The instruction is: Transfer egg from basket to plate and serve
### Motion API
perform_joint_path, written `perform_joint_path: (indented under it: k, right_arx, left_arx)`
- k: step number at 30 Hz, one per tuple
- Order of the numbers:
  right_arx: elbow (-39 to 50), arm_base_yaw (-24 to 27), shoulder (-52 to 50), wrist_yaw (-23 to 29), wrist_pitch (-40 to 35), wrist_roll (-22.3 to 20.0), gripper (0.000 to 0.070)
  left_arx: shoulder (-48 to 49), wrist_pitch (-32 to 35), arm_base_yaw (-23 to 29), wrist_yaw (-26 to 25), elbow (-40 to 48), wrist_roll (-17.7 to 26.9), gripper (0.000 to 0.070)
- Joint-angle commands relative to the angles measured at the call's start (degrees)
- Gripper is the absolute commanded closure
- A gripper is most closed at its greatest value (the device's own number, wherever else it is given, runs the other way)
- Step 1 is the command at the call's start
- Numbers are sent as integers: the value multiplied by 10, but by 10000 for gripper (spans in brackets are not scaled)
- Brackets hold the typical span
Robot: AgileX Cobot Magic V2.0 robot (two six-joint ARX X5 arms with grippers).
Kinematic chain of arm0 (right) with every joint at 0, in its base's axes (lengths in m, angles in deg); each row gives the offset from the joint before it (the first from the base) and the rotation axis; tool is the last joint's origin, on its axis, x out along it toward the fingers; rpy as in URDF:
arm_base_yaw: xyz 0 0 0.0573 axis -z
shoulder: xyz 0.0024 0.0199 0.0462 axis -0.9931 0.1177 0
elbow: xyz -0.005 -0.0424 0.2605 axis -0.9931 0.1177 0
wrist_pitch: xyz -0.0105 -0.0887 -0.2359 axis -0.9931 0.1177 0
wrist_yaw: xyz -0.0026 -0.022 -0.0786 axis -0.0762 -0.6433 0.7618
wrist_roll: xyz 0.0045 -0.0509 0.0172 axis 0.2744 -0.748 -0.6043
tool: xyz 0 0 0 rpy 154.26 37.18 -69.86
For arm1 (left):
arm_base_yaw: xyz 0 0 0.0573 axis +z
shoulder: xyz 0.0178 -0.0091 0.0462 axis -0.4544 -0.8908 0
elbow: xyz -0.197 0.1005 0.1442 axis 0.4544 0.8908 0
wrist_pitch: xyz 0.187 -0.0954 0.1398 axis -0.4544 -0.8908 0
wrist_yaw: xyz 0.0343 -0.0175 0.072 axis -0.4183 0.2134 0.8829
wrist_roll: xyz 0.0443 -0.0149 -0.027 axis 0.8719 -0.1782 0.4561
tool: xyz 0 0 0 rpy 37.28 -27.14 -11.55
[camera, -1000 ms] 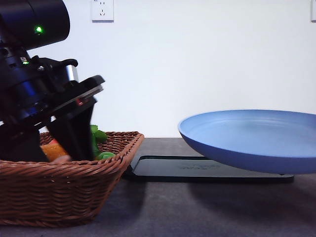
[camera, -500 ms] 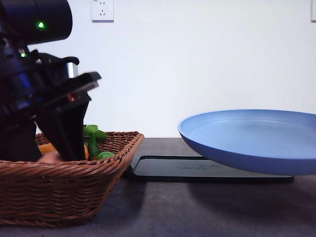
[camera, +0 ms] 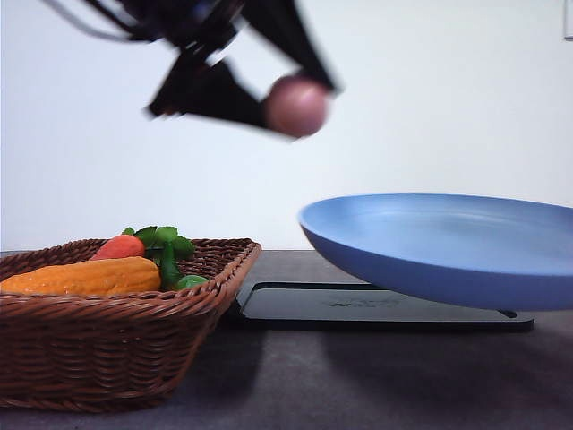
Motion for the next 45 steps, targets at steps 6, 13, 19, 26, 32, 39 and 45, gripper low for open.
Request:
perform_joint_path:
  k: [6, 13, 19, 26, 32, 39, 45]
  right_arx:
    - [-3, -14, 3, -7, 6, -3, 700]
    - [-3, -18, 3, -7, 9, -3, 700]
    - [-3, -18, 3, -7, 13, -3, 700]
    - [-3, -18, 18, -34, 17, 9, 700]
    - [-5, -18, 61, -42, -7, 8, 700]
    - [-34, -5, 154, -40, -55, 10, 700]
    - [-107, -1, 256, -35, -83, 10, 700]
  left_arx:
    - [-66, 15, -93, 108, -10, 155, 497]
    - [-124, 17, -131, 151, -10, 206, 494]
    - [-135, 17, -134, 151, -10, 206, 395]
    - [-113, 2, -134, 151, -14, 201, 341]
    - [-36, -21, -133, 170, -14, 199, 341]
    - [111, -66, -130, 236, -14, 200, 341]
    - [241, -99, -130, 299, -14, 200, 342]
